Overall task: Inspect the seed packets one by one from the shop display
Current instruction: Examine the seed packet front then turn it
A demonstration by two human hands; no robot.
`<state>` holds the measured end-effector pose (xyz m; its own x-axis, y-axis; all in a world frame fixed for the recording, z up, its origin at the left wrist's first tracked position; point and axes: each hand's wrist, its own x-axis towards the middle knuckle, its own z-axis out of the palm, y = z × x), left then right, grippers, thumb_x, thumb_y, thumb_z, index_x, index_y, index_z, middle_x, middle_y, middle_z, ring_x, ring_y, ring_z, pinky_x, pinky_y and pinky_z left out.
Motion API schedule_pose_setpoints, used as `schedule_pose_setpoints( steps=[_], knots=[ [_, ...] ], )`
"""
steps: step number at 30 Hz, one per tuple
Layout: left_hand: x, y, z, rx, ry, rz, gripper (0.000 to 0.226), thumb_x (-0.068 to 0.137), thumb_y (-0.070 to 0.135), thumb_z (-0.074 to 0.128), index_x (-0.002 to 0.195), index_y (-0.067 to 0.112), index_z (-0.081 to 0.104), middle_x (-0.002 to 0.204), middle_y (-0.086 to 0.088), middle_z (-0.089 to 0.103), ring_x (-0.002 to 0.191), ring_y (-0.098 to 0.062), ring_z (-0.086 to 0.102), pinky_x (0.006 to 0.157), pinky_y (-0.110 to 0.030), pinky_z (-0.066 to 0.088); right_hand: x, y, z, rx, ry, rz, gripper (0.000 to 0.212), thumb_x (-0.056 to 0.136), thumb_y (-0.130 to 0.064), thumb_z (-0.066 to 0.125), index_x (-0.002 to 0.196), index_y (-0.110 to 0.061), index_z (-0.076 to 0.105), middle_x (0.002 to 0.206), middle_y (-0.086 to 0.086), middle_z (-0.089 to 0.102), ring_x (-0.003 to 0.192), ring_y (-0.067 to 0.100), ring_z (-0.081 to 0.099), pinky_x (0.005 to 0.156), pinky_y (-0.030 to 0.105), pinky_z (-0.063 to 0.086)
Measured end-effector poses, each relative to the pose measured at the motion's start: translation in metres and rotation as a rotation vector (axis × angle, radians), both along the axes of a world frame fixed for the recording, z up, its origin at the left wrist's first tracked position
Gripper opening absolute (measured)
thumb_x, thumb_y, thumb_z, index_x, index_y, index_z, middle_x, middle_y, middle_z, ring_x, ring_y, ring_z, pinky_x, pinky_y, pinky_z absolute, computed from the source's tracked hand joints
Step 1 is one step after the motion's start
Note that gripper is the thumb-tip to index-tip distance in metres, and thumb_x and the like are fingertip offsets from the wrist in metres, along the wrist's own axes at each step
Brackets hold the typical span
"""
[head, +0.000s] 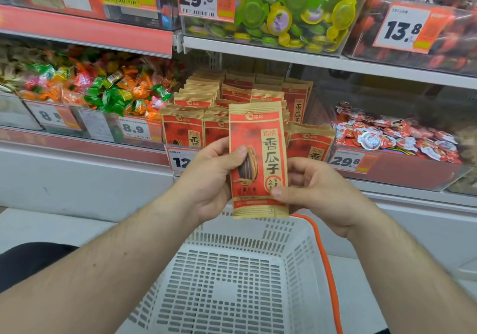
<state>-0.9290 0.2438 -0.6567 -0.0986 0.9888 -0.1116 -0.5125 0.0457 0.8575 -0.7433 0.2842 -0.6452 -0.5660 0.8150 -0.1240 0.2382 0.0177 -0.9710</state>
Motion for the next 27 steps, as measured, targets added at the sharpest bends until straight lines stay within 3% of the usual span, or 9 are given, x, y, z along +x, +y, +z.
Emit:
schedule_pose_setpoints(
  steps=[7,10,12,16,19,21,23,25,27],
  knots=[
    [-0.001,0.0,0.0,0.008,0.007,0.016,0.022,0.1,0.011,0.051,0.117,0.008,0.064,0.102,-0.015,0.075,0.083,-0.026,0.073,0.068,-0.041,0.062,-0.002,-0.004,0.001,-0.008,-0.016,0.016,0.038,0.078,0.004,0.073,0.112,0.002,0.058,0.094,0.027,0.072,0.082,0.045,0.069,0.068,0.043,0.054],
    [-0.001,0.0,0.0,0.033,0.03,0.04,0.022,0.099,0.011,0.052,0.117,0.01,0.065,0.105,-0.014,0.075,0.087,-0.026,0.073,0.073,-0.044,0.062,-0.006,-0.008,0.001,0.049,-0.025,-0.016,0.034,0.077,0.008,0.073,0.107,-0.003,0.06,0.091,0.028,0.072,0.075,0.037,0.068,0.065,0.04,0.055],
    [0.0,0.0,-0.002,0.069,0.14,0.079,0.022,0.098,0.014,0.056,0.118,0.013,0.065,0.106,-0.007,0.076,0.092,-0.022,0.073,0.077,-0.044,0.06,-0.009,-0.009,-0.001,0.145,-0.089,-0.051,0.035,0.077,0.006,0.077,0.103,-0.012,0.061,0.085,0.019,0.074,0.072,0.028,0.072,0.068,0.039,0.059],
    [0.005,-0.003,-0.01,0.125,0.299,0.137,0.056,0.075,0.029,0.08,0.125,0.018,0.057,0.11,-0.001,0.074,0.104,-0.021,0.071,0.087,-0.044,0.056,-0.015,-0.014,-0.008,0.368,-0.311,-0.01,0.038,0.072,-0.013,0.086,0.096,-0.027,0.062,0.078,-0.006,0.074,0.063,0.005,0.067,0.064,0.026,0.053],
    [0.006,-0.005,-0.016,0.127,0.3,0.096,0.06,0.069,0.02,0.084,0.122,0.016,0.057,0.106,-0.005,0.075,0.102,-0.027,0.071,0.08,-0.041,0.057,-0.013,-0.014,-0.008,0.331,-0.229,0.057,0.022,0.079,-0.035,0.078,0.093,-0.021,0.069,0.084,-0.001,0.076,0.076,0.014,0.073,0.072,0.036,0.058],
    [0.005,-0.006,-0.019,0.137,0.299,0.036,0.058,0.067,0.017,0.08,0.121,0.013,0.058,0.104,-0.007,0.075,0.098,-0.027,0.072,0.074,-0.036,0.057,-0.012,-0.013,-0.005,0.371,-0.138,-0.001,0.038,0.086,-0.048,0.059,0.087,-0.012,0.07,0.078,0.004,0.074,0.07,0.015,0.071,0.066,0.031,0.055],
    [0.006,-0.008,-0.021,0.161,0.317,-0.028,0.055,0.067,0.015,0.076,0.119,0.013,0.059,0.098,-0.002,0.075,0.09,-0.021,0.072,0.07,-0.03,0.055,-0.013,-0.013,-0.002,0.425,-0.046,-0.081,0.036,0.092,-0.042,0.052,0.087,-0.012,0.07,0.072,0.001,0.071,0.06,0.015,0.066,0.059,0.022,0.049],
    [0.008,-0.011,-0.022,0.179,0.305,-0.08,0.05,0.067,0.013,0.071,0.116,0.014,0.06,0.091,0.002,0.074,0.081,-0.014,0.07,0.063,-0.023,0.053,-0.016,-0.016,0.0,0.472,0.016,-0.13,0.014,0.097,-0.025,0.058,0.087,-0.022,0.067,0.065,-0.007,0.067,0.056,0.011,0.063,0.055,0.019,0.048],
    [0.011,-0.012,-0.023,0.187,0.27,-0.105,0.049,0.068,0.011,0.067,0.116,0.015,0.06,0.089,0.004,0.073,0.077,-0.012,0.069,0.06,-0.022,0.052,-0.02,-0.018,-0.001,0.511,0.033,-0.157,0.018,0.095,-0.013,0.06,0.083,-0.026,0.066,0.063,-0.008,0.064,0.055,0.008,0.06,0.054,0.018,0.048]
  ],
)
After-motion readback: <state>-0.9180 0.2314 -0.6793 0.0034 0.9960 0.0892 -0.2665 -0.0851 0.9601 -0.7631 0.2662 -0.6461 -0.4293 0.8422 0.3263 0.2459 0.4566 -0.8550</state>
